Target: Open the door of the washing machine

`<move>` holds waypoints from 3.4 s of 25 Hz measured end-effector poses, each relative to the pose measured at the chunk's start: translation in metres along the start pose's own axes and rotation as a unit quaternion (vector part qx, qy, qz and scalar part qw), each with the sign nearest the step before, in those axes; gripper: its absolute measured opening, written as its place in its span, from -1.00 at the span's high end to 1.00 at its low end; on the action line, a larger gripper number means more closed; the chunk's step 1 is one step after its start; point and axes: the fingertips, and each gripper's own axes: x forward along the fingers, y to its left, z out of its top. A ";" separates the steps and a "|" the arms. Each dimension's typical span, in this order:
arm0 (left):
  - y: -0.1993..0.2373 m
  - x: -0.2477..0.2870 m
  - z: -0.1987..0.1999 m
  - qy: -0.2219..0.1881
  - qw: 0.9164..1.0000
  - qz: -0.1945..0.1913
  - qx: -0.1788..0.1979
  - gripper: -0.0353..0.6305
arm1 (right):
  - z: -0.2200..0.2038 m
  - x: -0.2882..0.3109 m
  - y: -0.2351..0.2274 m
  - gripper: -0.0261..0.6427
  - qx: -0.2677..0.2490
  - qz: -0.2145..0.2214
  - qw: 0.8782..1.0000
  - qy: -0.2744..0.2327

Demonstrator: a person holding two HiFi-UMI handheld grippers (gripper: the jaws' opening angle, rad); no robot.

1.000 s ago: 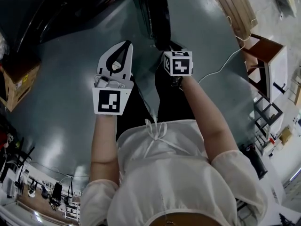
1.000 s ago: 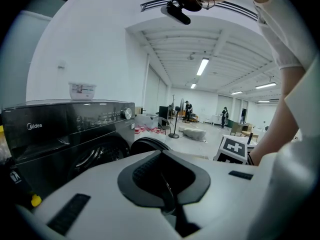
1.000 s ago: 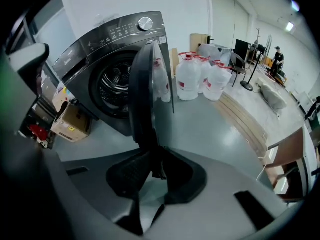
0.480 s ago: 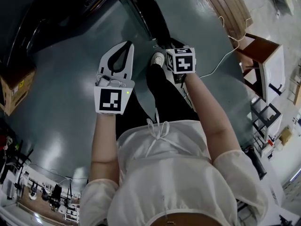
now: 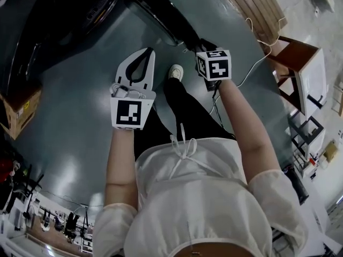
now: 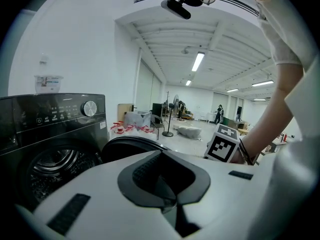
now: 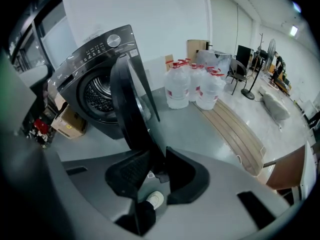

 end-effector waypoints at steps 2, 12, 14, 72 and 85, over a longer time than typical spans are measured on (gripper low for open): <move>-0.003 0.008 0.005 0.001 1.000 -0.002 0.001 0.83 | 0.007 -0.001 -0.012 0.65 -0.007 -0.005 1.000 -0.004; -0.023 0.052 0.018 0.011 1.000 -0.013 0.013 0.83 | 0.036 0.002 -0.070 0.61 -0.016 -0.010 0.999 -0.033; -0.029 0.057 0.019 0.015 1.000 -0.017 0.015 0.83 | 0.040 0.001 -0.079 0.61 -0.012 -0.015 0.999 -0.033; 0.270 -0.413 0.158 -0.133 0.942 0.307 0.019 0.83 | 0.327 -0.256 0.474 0.90 -0.267 0.228 0.874 -0.337; 0.288 -0.513 0.163 -0.161 0.911 0.379 0.028 0.83 | 0.337 -0.294 0.558 0.90 -0.311 0.285 0.818 -0.392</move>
